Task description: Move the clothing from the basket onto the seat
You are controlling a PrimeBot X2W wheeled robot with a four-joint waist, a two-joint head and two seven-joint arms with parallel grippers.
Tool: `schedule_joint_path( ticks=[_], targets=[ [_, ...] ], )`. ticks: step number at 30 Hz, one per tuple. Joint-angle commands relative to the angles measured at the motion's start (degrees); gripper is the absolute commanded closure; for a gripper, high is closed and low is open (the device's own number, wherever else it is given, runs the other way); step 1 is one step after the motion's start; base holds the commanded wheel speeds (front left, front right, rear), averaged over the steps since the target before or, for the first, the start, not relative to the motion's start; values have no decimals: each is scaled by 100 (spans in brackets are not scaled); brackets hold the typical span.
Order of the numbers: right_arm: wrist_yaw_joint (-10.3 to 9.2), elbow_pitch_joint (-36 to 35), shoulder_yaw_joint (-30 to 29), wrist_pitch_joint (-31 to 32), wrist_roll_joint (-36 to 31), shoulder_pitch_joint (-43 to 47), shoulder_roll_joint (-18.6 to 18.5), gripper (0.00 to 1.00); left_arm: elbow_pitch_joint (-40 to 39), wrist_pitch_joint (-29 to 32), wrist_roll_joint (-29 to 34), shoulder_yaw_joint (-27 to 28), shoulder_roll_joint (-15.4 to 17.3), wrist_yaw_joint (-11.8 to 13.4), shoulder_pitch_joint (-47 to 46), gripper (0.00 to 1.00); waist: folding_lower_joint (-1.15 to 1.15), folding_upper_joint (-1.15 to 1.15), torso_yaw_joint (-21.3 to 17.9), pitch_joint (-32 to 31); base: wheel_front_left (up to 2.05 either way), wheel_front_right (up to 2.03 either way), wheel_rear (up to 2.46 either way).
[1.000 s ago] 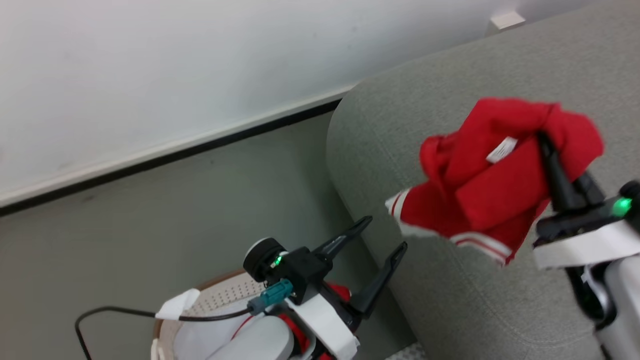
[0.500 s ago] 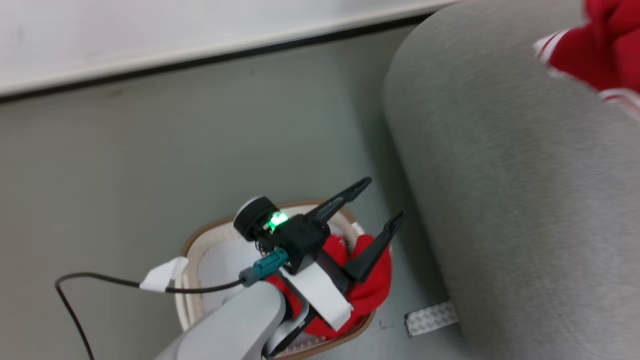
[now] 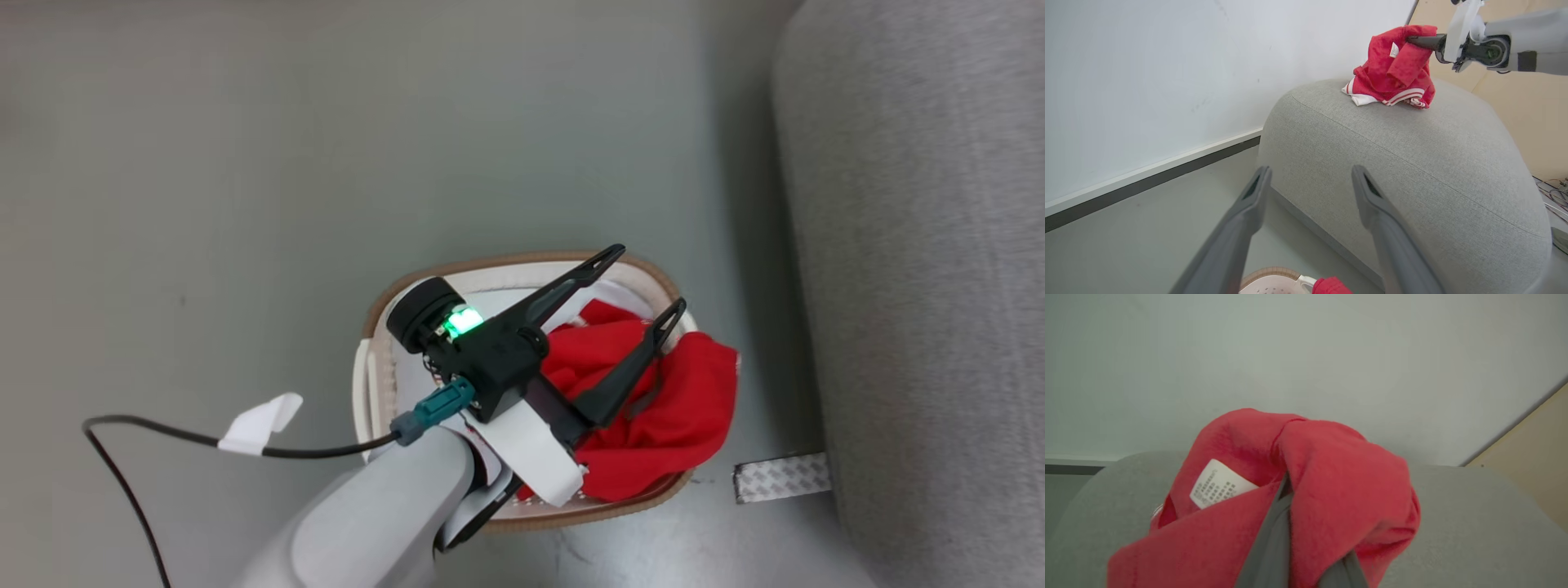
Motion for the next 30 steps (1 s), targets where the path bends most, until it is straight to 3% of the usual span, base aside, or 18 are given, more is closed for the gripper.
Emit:
schedule_joint_path(
  ticks=[1,10,11,12,13,14,15,30],
  targets=[
    [0,264,103,170,-39,-89,-76,100,0,-41,70,10,1,-16,-97,0,-1,0,173,187,0,0,0],
    [0,1126,628,1385,249,-194,52,100,80,-75,82,65,-6,2,-122,0,-1,0,241,220,0,0,0],
    [0,1152,655,1410,266,-212,61,85,92,-79,78,71,3,2,-112,0,-1,0,236,199,0,0,0],
    [0,1173,692,1414,266,-223,58,62,106,-82,79,73,5,4,-100,0,-1,0,232,168,0,0,0],
    [0,1183,729,1385,255,-242,40,51,114,-84,79,76,-3,10,-93,0,-1,0,229,142,0,0,0],
    [0,1204,764,1378,257,-259,37,22,123,-88,79,78,-15,17,-85,0,-1,0,225,108,0,0,0],
    [0,1218,801,1374,263,-274,42,0,138,-91,71,84,-24,21,-72,0,-1,0,216,73,0,0,0],
    [0,1051,1660,1582,601,157,164,0,283,-97,-65,322,22,66,422,0,-1,0,-41,-1142,0,0,0]
  ],
)
